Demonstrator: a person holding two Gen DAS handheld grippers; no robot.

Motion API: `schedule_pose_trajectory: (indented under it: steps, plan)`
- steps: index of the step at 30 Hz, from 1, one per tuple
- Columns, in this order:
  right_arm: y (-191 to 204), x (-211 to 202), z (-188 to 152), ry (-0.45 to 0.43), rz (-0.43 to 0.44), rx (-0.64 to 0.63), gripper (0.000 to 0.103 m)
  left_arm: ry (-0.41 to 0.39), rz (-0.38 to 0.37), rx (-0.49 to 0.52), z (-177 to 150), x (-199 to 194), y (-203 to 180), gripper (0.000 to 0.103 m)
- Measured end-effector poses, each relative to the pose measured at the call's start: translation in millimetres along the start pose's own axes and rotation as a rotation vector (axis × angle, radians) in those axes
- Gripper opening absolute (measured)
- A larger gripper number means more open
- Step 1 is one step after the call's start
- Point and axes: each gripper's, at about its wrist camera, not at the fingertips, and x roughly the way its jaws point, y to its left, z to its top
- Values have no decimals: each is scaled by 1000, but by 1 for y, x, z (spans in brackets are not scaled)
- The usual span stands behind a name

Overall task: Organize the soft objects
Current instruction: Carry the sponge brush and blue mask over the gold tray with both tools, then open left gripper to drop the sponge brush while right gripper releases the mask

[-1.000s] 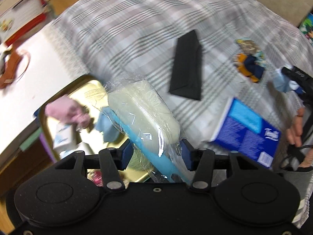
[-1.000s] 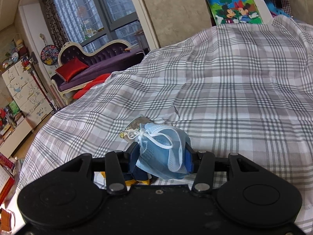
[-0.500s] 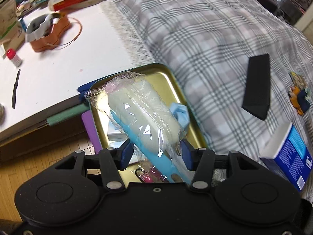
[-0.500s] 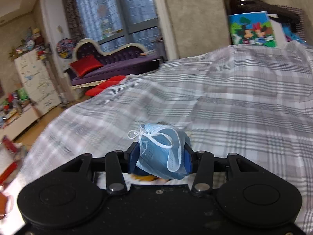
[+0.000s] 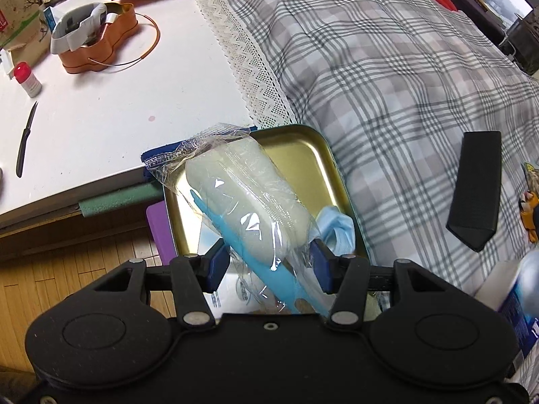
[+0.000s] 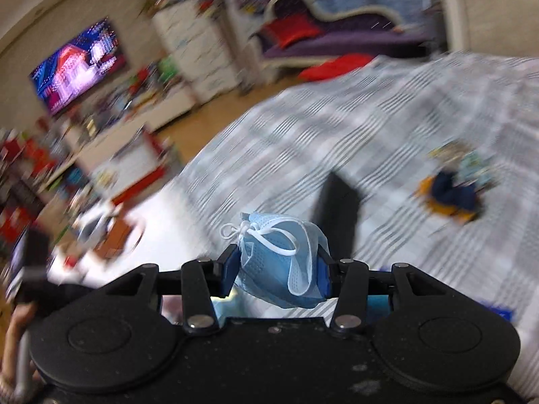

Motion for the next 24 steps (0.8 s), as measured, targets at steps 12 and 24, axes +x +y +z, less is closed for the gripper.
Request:
schedule_pose_trajectory:
  steps: [12, 24]
  plan:
    - [69, 58, -44, 245, 47, -153, 47, 23, 15, -34, 20, 38, 6, 51]
    - [96, 106, -62, 352, 38, -197, 54, 36, 42, -13, 27, 72, 11, 57]
